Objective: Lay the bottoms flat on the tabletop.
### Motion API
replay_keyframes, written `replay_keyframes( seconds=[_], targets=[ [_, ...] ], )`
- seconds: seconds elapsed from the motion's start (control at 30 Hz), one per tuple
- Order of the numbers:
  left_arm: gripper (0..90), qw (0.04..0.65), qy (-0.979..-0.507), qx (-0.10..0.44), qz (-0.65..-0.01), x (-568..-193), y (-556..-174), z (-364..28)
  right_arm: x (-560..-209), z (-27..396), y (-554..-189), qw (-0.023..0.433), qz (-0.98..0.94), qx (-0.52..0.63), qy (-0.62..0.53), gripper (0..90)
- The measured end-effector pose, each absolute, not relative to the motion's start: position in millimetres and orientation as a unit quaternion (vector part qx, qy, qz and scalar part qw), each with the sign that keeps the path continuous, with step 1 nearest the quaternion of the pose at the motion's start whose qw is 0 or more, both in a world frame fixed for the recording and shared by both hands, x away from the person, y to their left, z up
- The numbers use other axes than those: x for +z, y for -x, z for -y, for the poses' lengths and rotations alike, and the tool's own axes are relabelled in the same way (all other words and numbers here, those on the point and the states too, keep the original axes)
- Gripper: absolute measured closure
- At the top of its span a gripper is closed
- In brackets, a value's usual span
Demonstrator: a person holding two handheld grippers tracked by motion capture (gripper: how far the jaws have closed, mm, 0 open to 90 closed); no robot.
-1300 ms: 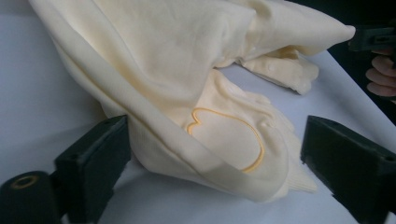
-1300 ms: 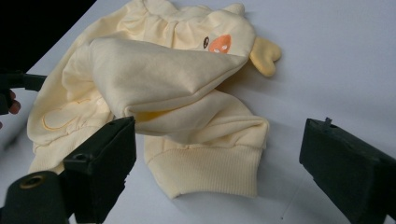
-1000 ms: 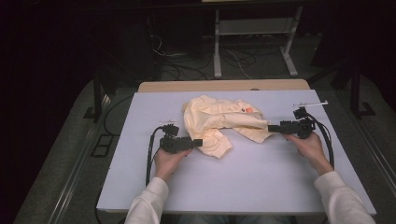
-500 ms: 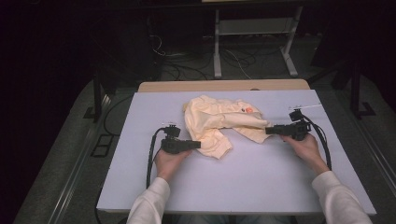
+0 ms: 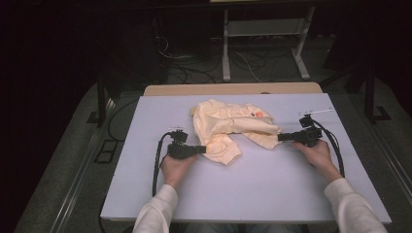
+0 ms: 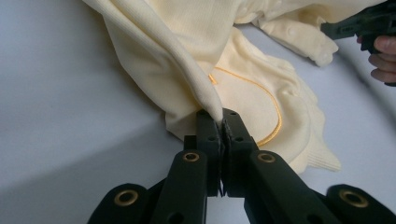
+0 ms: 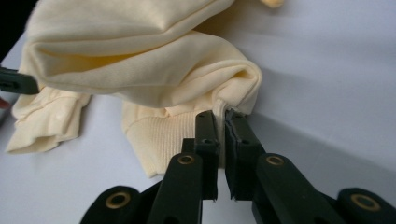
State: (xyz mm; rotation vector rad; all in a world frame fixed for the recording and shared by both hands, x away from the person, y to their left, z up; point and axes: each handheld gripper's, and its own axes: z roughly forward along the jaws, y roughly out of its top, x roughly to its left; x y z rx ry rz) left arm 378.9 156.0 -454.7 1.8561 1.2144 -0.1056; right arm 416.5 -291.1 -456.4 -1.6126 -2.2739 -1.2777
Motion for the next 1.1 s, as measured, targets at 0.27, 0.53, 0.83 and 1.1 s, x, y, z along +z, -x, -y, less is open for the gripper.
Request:
replay_keyframes(
  seconds=[0.27, 0.53, 0.83, 1.1],
  targets=[
    [86.9, 0.466, -0.735, -0.045, -0.49, -443.8, -375.0, -174.8, -442.0, 291.9, -397.1, 0.061, 0.744, -0.434, 0.505, 85.7],
    [86.9, 0.479, -0.728, -0.053, -0.488, -437.8, -370.4, -189.6, -433.7, 285.2, -364.3, 0.079, 0.757, -0.439, 0.477, 85.8],
    [86.9, 0.485, -0.726, -0.058, -0.484, -436.2, -367.5, -195.9, -432.9, 279.0, -347.0, 0.09, 0.762, -0.439, 0.468, 85.8],
    [86.9, 0.485, -0.725, -0.06, -0.485, -435.7, -365.6, -200.4, -434.0, 275.2, -338.9, 0.099, 0.767, -0.434, 0.463, 85.8]
  ],
)
